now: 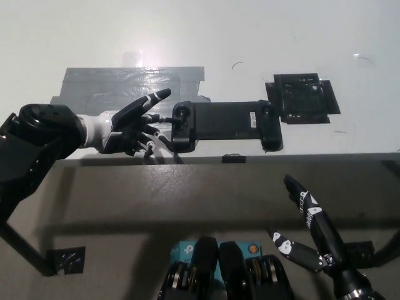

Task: A controller is being placed at the center of the desk near the left hand and the robot uses its left hand's index finger to press a button at the left area of the controller

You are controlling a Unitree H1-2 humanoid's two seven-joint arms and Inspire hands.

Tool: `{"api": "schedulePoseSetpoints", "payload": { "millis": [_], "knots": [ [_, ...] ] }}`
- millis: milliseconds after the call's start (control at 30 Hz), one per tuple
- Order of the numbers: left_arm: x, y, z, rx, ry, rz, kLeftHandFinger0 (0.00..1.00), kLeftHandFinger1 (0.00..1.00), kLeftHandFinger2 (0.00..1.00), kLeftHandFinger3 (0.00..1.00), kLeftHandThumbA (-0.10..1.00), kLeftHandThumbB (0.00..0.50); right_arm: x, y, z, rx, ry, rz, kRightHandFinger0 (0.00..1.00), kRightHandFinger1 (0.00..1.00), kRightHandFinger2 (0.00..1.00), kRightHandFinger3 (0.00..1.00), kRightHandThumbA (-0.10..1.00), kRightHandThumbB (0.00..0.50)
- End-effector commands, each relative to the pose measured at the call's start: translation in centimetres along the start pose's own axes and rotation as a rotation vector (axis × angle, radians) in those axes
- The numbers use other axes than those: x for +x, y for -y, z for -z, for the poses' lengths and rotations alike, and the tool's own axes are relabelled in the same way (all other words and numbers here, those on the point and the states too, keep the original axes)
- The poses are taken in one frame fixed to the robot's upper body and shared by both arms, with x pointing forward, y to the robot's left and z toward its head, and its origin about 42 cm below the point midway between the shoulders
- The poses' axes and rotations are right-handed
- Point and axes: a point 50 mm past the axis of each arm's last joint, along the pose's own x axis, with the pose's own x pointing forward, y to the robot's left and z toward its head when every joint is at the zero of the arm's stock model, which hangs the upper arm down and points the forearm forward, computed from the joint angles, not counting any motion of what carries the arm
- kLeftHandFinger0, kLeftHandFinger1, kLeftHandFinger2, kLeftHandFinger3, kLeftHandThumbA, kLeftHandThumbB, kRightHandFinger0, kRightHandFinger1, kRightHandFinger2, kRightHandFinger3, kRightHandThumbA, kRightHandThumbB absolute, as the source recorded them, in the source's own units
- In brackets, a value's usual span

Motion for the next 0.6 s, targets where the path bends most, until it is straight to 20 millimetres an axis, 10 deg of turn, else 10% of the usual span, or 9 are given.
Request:
{"api": "schedulePoseSetpoints", "payload": {
  "millis": [0, 567],
  "knots": [
    [-0.6, -0.4, -1.5, 0.033, 0.013, -0.022, 0.13, 0.34, 0.57, 1.00, 1.00, 0.429, 1.0, 0.2, -1.3, 0.002, 0.062, -0.003, 1.00, 1.00, 1.00, 1.00, 0.65, 0.226],
    [1.0, 0.9, -0.8, 0.046, -0.018, 0.025, 0.18, 0.35, 0.55, 1.00, 1.00, 0.434, 1.3, 0.2, -1.7, -0.002, 0.062, -0.007, 1.00, 1.00, 1.00, 1.00, 0.66, 0.235]
  ]
}}
